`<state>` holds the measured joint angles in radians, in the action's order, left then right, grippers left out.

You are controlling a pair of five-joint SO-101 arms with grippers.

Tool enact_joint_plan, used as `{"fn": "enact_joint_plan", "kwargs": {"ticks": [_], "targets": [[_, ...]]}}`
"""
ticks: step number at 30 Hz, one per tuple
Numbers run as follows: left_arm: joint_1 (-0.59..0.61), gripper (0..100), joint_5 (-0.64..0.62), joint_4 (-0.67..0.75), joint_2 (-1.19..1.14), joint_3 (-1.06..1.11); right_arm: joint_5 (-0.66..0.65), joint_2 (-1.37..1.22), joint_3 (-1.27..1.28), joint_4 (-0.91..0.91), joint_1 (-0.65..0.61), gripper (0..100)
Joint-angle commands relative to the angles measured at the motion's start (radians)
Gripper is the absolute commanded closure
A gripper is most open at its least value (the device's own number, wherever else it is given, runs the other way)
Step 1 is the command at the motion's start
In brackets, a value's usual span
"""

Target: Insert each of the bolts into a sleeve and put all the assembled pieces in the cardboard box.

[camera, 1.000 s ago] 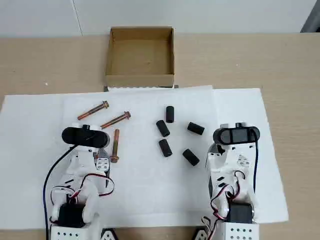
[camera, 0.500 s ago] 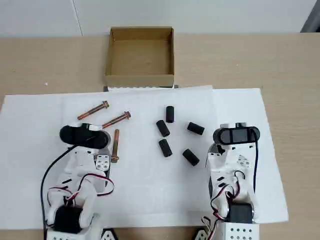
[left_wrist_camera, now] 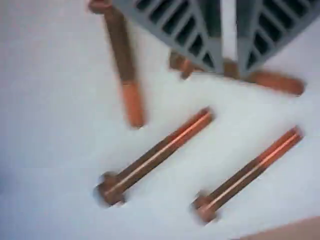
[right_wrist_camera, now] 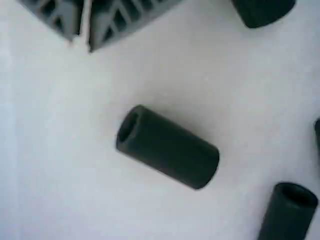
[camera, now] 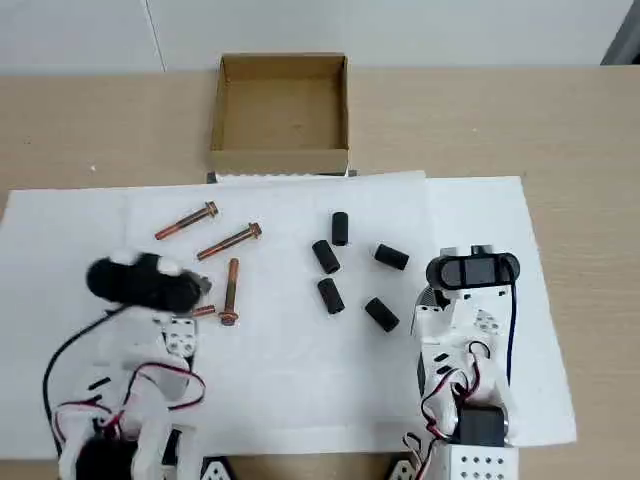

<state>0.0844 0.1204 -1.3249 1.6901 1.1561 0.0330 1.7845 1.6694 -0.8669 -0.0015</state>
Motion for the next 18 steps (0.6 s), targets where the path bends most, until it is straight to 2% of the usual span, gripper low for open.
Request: {"fn": "enact_joint_plan", "kwargs": {"ticks": [1, 6, 10, 18], "targets": [[0.078, 99, 0.006, 0.038, -0.195, -0.147, -0.008, -0.001, 0.015, -0.002, 0.001, 99.5], [0.091, 99, -0.008, -0.032, -0.516, -0.387, -0.008, -0.001, 0.015, -0.002, -0.004, 99.3], [0.089, 99, -0.098, -0.094, -0.703, -0.509, -0.008, -0.001, 0.015, -0.002, -0.002, 99.5], [0.091, 99, -0.114, -0.094, -0.833, -0.545, -0.006, -0.001, 0.015, -0.002, -0.002, 99.5]]}}
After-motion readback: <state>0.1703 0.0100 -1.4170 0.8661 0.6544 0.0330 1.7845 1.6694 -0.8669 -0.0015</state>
